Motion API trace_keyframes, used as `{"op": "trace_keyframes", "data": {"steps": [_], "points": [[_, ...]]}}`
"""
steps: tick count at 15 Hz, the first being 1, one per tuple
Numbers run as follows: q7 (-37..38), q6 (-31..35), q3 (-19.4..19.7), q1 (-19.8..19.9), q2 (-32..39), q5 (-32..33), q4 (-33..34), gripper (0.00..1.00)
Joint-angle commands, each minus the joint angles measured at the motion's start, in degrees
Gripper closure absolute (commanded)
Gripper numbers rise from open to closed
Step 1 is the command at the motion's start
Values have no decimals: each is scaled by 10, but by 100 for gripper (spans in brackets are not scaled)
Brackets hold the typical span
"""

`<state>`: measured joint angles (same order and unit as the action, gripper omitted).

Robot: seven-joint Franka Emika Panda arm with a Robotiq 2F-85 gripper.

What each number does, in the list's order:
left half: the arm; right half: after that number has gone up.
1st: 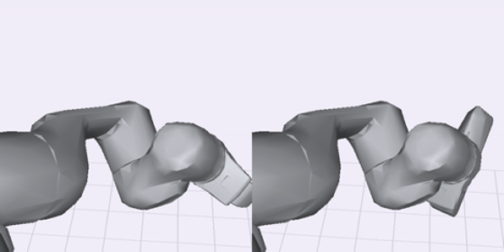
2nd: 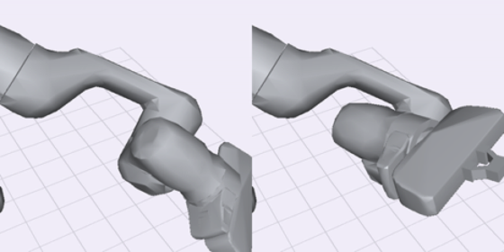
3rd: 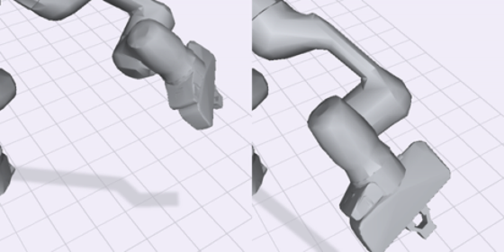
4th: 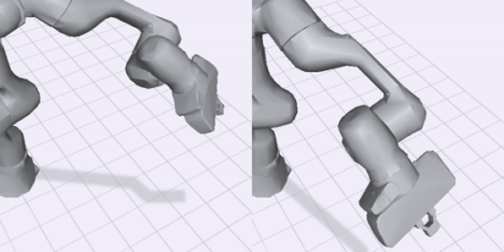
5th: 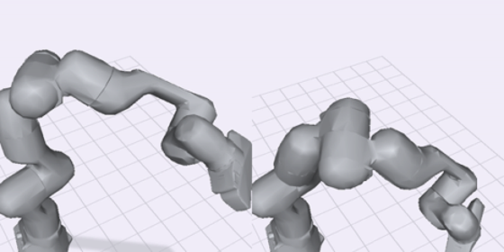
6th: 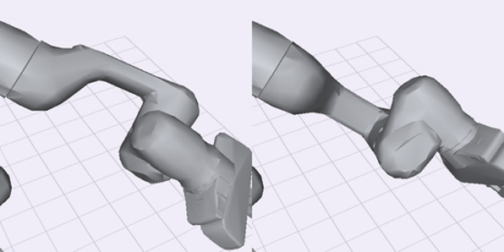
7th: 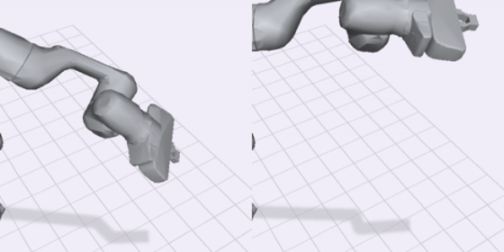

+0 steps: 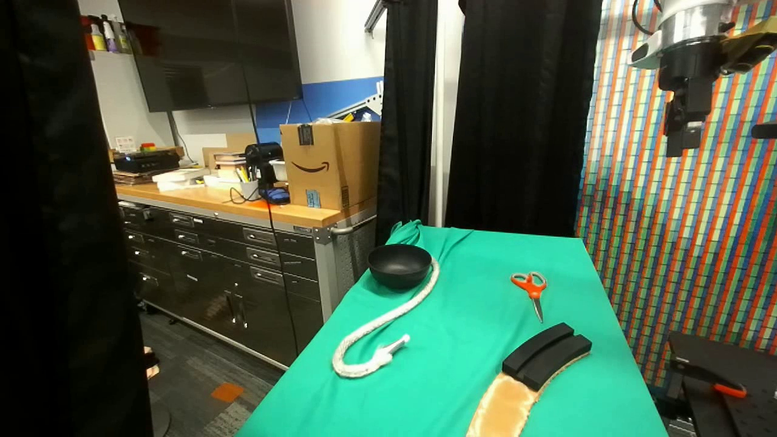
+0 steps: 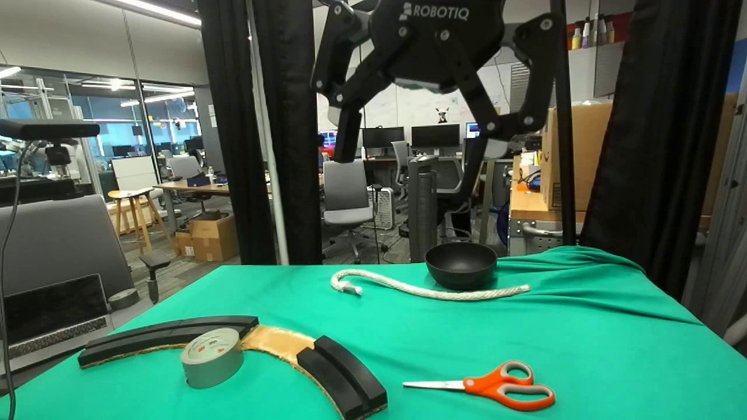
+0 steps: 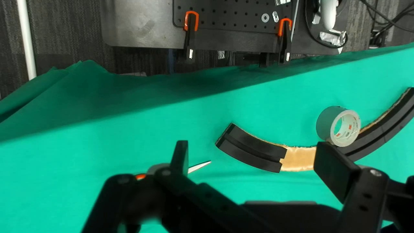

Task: Put the silver tape in the black bowl

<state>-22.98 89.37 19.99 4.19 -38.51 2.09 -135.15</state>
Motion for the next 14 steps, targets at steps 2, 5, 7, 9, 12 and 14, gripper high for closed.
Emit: {"op": "trace_keyframes", "data": {"steps": [2, 5, 7, 9, 12, 14], "points": [[-5, -1, -8, 10, 3, -5, 1, 0], [-5, -1, -8, 10, 3, -5, 1, 0], [-5, -1, -8, 10, 3, -5, 1, 0], [-5, -1, -8, 10, 3, -5, 1, 0], [-5, -1, -8, 10, 3, -5, 1, 0], [-8, -1, -7, 8, 3, -10, 0, 0]]}}
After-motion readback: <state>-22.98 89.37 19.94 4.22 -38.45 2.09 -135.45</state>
